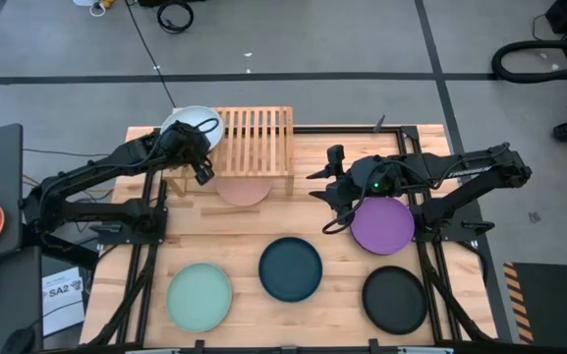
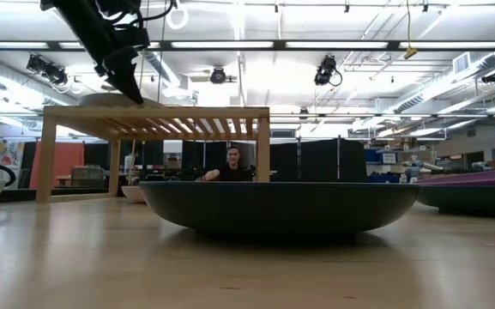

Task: Place and stack plates onto a shelf
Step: Put the white plate on the shelf

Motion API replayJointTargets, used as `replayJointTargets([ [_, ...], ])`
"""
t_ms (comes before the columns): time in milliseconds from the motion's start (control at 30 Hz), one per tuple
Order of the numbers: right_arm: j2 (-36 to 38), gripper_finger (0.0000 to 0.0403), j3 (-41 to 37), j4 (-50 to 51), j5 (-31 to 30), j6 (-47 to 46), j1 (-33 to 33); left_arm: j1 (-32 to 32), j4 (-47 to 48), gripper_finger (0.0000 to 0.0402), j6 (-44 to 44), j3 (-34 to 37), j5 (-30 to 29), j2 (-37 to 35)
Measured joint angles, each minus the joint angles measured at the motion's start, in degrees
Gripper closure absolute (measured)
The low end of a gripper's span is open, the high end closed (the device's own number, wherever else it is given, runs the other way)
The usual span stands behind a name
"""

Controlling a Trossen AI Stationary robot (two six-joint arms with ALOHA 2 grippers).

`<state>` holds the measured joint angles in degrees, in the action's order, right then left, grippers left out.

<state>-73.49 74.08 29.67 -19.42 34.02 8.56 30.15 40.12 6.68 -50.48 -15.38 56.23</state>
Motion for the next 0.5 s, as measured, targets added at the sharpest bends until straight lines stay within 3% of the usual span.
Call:
replayJointTargets([
  [333, 0.0, 0.021, 0.0, 0.0, 0.0, 0.0, 0.0, -0.11, 0.15, 0.0372, -0.02, 0.0, 0.02, 0.0],
  [500, 0.0, 0.021, 0.0, 0.0, 0.0, 0.0, 0.0, -0.11, 0.31, 0.0342, -0.07, 0.0, 0.1, 0.0],
])
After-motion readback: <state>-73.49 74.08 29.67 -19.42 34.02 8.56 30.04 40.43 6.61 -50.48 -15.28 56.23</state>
